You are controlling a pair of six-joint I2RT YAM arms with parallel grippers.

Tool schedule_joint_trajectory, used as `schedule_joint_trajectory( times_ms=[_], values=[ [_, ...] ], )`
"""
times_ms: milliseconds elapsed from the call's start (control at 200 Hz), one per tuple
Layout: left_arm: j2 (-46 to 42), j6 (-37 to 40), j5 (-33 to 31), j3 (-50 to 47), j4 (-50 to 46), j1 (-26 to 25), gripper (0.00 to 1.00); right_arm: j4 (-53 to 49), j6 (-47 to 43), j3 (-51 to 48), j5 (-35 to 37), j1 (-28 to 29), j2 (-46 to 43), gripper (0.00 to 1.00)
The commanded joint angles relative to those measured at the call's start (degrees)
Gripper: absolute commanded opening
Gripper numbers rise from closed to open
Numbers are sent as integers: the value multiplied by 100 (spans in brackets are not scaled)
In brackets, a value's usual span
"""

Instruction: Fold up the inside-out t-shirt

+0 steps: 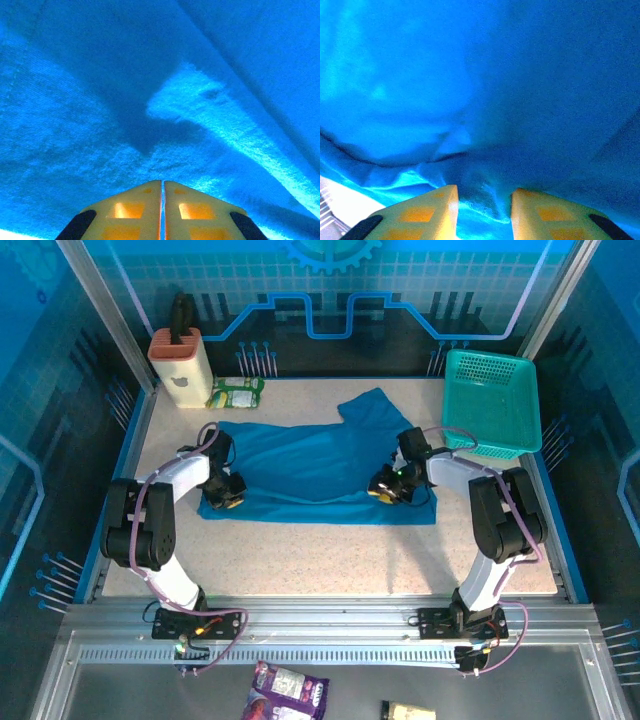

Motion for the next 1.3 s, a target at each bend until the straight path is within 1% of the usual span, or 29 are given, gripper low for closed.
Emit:
schedule_joint_trajectory(
  times_ms=[0, 110, 185, 355, 490, 615, 720, 790, 881, 976, 1096, 1201, 1296],
  values=[
    [-103, -32, -42, 89, -102, -14, 11, 567, 179, 594, -309, 33, 318, 33],
    [-209, -27, 112, 105, -81, -16, 11, 797, 168, 1143, -626, -28, 670, 33],
    [-265, 11, 288, 104, -30, -16, 12, 775, 139, 1256, -718, -57, 622, 33],
    [-232, 65, 486, 115, 57, -29, 13, 433, -129, 876, -648, -29, 27, 37],
    [32, 60, 556, 261, 122, -77, 12, 106, -368, 463, -720, 201, -240, 38],
    [227, 43, 565, 385, 161, -113, 12, 60, -472, 81, -668, 488, -330, 44],
    [373, 43, 542, 444, 162, -121, 12, 154, -501, 19, -649, 609, -100, 49],
    [432, 57, 496, 470, 145, -121, 11, 205, -574, 175, -535, 614, 116, 53],
    [429, 85, 455, 456, 123, -121, 12, 136, -749, 675, -353, 605, 523, 58],
    [383, 91, 391, 417, 86, -121, 12, -24, -981, 1381, -153, 580, 1021, 59],
    [292, 93, 346, 361, 74, -122, 12, -19, -1260, 2202, -208, 550, 1493, 59],
    [253, 87, 351, 350, 73, -121, 11, 41, -1438, 2557, -452, 552, 1543, 60],
    [228, 116, 330, 376, 37, -121, 12, 18, -1516, 2448, -517, 552, 1270, 60]
  ],
)
